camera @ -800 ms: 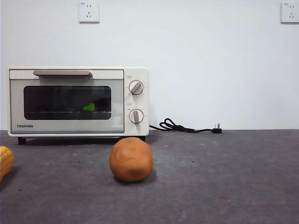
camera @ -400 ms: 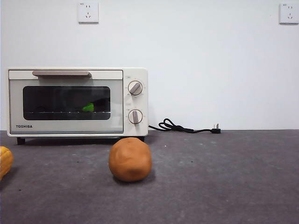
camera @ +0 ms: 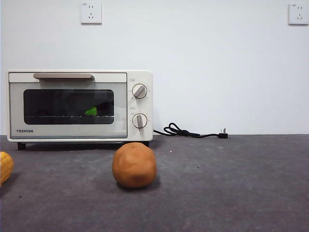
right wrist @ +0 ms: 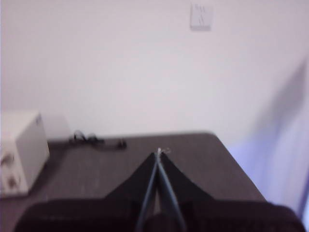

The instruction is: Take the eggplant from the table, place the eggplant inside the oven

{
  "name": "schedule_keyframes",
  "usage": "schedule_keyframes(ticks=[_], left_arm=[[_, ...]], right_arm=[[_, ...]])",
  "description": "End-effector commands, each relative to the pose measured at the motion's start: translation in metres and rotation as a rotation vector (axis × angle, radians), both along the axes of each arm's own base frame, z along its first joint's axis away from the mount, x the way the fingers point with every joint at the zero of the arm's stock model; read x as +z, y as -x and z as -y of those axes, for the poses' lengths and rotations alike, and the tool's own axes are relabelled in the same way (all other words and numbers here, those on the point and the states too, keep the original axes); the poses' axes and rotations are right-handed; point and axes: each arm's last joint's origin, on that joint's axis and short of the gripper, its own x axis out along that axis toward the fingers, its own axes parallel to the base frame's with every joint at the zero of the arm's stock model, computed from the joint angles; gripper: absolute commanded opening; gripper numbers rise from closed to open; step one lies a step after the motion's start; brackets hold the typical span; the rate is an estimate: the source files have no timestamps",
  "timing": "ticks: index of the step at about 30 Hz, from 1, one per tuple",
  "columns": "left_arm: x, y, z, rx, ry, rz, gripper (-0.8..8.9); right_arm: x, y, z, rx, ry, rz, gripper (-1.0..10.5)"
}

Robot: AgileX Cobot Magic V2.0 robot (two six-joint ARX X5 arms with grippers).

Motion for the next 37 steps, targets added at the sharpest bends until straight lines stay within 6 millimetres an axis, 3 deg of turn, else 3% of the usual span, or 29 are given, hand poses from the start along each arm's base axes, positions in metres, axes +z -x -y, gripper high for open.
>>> schedule_keyframes(ticks=[1,9,15,25,37], left_arm=[[-0.002,0.000,0.000,0.001,0.009,-0.004,-0.04],[-0.002,0.000,0.000,0.002,0.008,-0.004,-0.04],[-0.003,-0.001,0.000,0.001,0.009,-0.015,-0.04],[-0.004,-0.002,0.000,0.002,0.010,-0.029,-0.04],[-0.004,-0.002,0.000,0.002,0.010,-0.029,-0.04]], right_arm=[[-0.028,-0.034,-0.003,0.011,-0.012,0.088,0.0],[-0.117,-0.114,-0.006,0.019,-0.094,0.152,0.0],[-0.170,-0.149,-0.007,0.021,-0.113,0.050,0.0],[-0.238,-0.171,-0.008,0.002,-0.106,-0.159,0.0],[-0.263,-0.175,-0.008,-0.003,-0.103,-0.236,0.0]])
